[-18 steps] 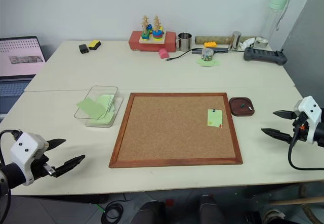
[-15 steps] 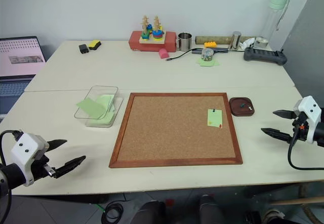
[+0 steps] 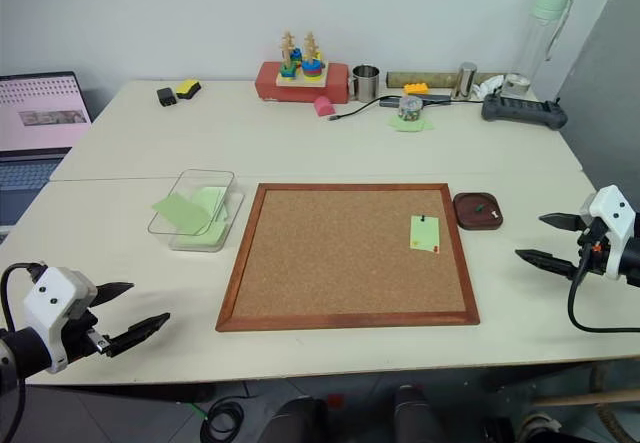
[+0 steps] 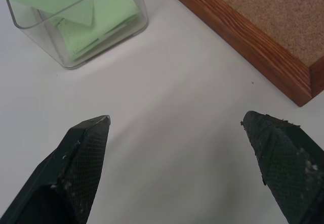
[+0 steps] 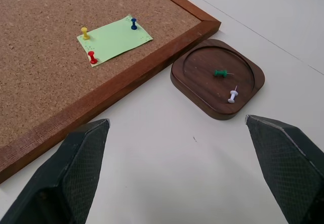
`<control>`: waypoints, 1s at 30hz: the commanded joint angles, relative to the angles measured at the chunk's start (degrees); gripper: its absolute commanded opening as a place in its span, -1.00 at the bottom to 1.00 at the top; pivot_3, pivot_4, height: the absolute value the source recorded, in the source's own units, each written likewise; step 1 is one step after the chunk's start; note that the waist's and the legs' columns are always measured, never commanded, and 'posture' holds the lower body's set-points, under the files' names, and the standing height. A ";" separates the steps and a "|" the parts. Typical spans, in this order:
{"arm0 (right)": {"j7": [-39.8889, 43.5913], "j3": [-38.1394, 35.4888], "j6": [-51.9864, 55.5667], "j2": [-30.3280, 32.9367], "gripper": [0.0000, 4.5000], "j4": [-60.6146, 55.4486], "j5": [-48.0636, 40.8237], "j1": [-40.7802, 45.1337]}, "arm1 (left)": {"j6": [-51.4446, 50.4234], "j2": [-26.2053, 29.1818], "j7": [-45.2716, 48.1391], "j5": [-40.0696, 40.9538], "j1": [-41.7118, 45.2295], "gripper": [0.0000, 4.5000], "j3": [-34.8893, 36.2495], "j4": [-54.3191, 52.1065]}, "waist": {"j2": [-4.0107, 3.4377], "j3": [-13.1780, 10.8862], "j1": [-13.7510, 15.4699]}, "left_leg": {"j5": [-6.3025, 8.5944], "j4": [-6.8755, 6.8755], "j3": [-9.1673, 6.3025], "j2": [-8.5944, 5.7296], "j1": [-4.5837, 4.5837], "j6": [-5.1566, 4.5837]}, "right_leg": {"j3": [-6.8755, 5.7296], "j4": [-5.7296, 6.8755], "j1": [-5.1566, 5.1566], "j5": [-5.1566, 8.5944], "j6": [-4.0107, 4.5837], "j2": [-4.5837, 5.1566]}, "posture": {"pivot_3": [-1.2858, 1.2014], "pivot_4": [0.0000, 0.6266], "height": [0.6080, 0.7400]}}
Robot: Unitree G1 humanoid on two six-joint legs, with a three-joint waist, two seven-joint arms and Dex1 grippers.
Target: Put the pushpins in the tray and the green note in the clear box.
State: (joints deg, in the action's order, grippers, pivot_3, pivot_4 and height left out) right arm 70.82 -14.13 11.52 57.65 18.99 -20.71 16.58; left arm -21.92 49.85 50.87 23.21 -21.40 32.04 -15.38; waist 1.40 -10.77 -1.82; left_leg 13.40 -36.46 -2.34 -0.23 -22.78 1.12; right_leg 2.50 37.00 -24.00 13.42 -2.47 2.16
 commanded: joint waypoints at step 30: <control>-2.09 -2.43 3.44 -2.44 1.00 -11.74 -3.08 -4.57 | -4.53 0.89 0.78 3.05 19.28 0.04 -13.42 -8.31 | -0.03 0.02 0.26 | 0.00 -0.53 -0.06 -0.03 0.07 0.00 | 0.02 0.04 0.39 -0.26 -0.35 -0.01 | 0.03 -0.52 1.00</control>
State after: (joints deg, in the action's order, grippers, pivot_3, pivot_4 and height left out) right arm 69.46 -14.30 14.12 55.16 10.54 -21.74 12.14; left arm -25.92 50.08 51.90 25.75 -4.64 21.04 -21.47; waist 1.38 -10.76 -1.55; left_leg 13.40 -36.99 -2.39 -0.27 -22.66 1.12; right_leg 2.51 37.02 -23.54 13.16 -2.83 2.15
